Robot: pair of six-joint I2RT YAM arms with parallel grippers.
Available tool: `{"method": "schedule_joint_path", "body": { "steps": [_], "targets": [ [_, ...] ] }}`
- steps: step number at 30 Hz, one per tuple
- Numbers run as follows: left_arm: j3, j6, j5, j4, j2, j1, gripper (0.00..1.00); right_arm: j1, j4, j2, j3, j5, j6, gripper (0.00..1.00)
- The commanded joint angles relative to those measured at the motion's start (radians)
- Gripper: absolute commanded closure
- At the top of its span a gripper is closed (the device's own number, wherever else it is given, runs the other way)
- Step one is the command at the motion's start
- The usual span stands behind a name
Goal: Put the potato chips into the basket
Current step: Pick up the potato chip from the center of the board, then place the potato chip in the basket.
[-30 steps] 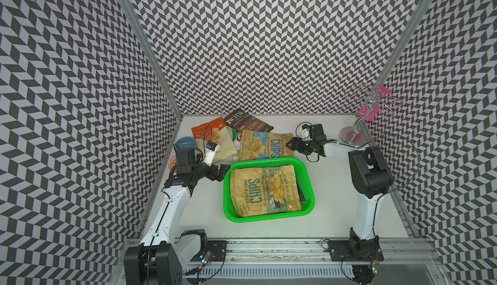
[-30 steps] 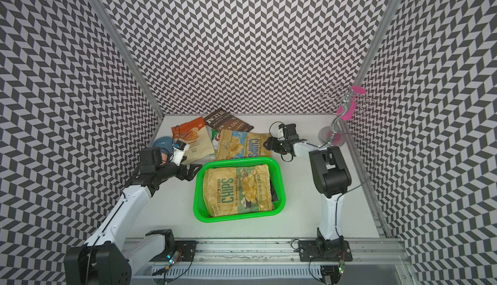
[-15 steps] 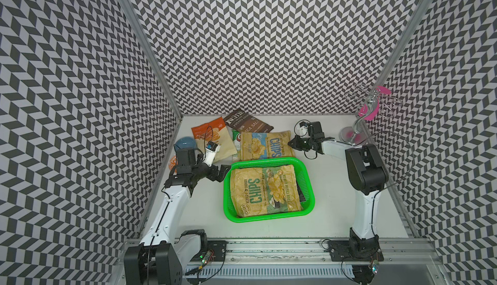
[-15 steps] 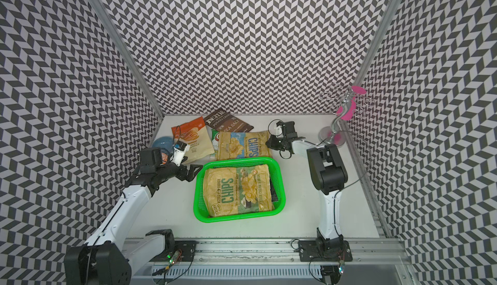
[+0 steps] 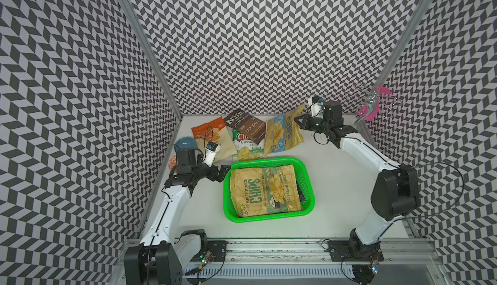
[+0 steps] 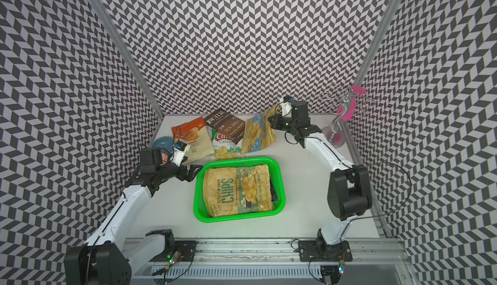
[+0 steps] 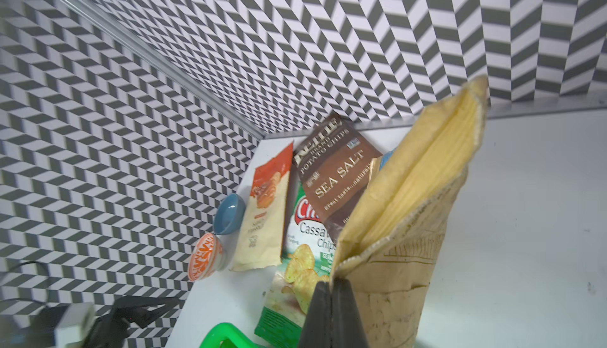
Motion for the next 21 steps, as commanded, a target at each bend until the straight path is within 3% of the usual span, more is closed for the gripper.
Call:
{"method": "schedule_joint_path", "body": {
  "steps": [1, 11, 21],
  "targets": [
    [-0.008, 0.003, 0.005, -0.002, -0.009, 0.005, 0.01, 0.002, 0.060, -0.114, 0.042, -0.050, -0.008, 1.00],
    [-0.014, -0.026, -0.066, 0.029, -0.012, 0.005, 0.01, 0.033, 0.081, -0.325, 0.017, -0.186, 0.074, 1.00],
    [-0.008, -0.053, -0.110, 0.042, 0.012, 0.006, 0.01, 0.166, 0.245, -0.514, -0.294, -0.312, 0.178, 1.00]
  ]
}}
